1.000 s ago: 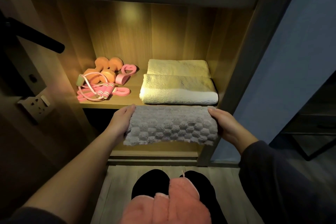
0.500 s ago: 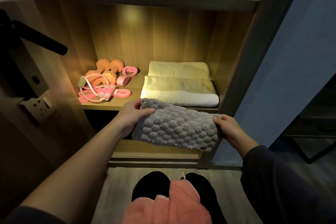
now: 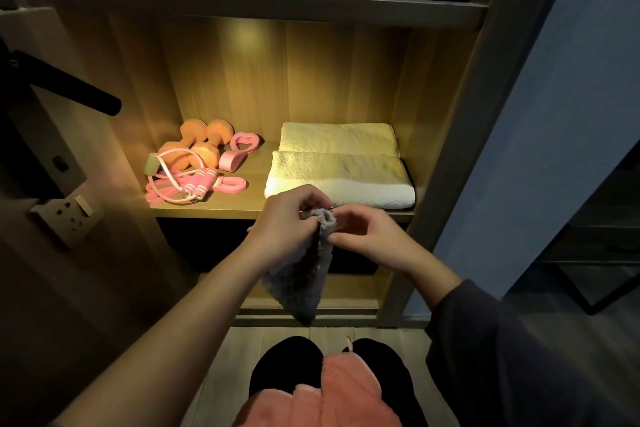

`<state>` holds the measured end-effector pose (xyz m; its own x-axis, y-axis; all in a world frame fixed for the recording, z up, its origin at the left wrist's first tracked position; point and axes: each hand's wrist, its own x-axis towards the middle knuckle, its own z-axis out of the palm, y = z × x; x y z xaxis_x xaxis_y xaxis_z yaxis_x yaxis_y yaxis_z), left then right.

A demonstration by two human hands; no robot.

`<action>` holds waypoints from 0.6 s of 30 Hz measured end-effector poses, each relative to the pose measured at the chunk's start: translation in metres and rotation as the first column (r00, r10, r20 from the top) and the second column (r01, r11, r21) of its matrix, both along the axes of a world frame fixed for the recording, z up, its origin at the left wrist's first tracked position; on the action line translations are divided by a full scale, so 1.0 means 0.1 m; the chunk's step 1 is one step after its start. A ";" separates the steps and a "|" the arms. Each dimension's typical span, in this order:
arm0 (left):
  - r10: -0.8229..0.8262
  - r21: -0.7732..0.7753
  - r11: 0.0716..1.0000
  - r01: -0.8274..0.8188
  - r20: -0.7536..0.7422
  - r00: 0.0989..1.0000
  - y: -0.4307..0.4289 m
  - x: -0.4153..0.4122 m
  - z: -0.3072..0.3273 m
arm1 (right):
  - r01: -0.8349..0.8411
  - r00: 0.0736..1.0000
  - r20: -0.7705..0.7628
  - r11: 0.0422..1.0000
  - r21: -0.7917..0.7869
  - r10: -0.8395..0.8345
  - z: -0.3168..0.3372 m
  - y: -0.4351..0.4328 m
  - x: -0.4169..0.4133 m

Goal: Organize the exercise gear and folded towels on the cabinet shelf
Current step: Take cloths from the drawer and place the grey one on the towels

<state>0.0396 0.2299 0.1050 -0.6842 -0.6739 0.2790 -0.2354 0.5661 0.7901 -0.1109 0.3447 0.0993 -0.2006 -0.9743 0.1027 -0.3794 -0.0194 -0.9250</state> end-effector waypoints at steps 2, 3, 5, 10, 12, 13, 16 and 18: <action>0.019 -0.009 1.000 -0.019 -0.014 1.000 0.00 0.01 -0.02 | -0.015 1.000 -0.009 1.000 0.003 0.015 0.00 0.02 0.04; 0.021 -0.014 1.000 -0.021 -0.018 1.000 0.00 0.01 -0.03 | -0.021 1.000 -0.020 1.000 0.007 0.021 -0.01 0.03 0.06; 0.018 -0.024 1.000 -0.019 -0.022 1.000 0.00 0.01 -0.04 | -0.018 0.999 -0.041 1.000 0.016 0.019 -0.03 0.03 0.09; -0.007 -0.021 1.000 0.006 -0.022 1.000 0.01 0.00 -0.05 | 0.049 0.999 -0.020 0.999 -0.002 -0.049 -0.10 0.02 0.09; -0.017 -0.018 1.000 0.016 -0.027 0.999 0.01 0.00 -0.05 | 0.091 0.996 0.014 0.996 -0.008 -0.091 -0.12 0.02 0.08; -0.021 -0.019 1.000 0.020 -0.026 0.999 0.02 0.00 -0.05 | 0.112 0.993 0.027 0.994 -0.014 -0.112 -0.13 0.01 0.08; -0.028 -0.031 0.999 0.027 -0.010 1.000 0.01 0.03 -0.08 | 0.152 0.987 0.049 0.988 -0.040 -0.150 -0.14 0.00 0.08; -0.020 -0.046 0.999 0.022 0.045 0.999 -0.01 0.07 -0.12 | 0.176 0.982 0.074 0.983 -0.056 -0.172 -0.15 0.00 0.06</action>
<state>0.0470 0.2292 0.0928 -0.7101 -0.6464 0.2790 -0.2574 0.6071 0.7518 -0.1051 0.3443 0.0844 -0.3749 -0.9161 0.1422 -0.3180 -0.0171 -0.9479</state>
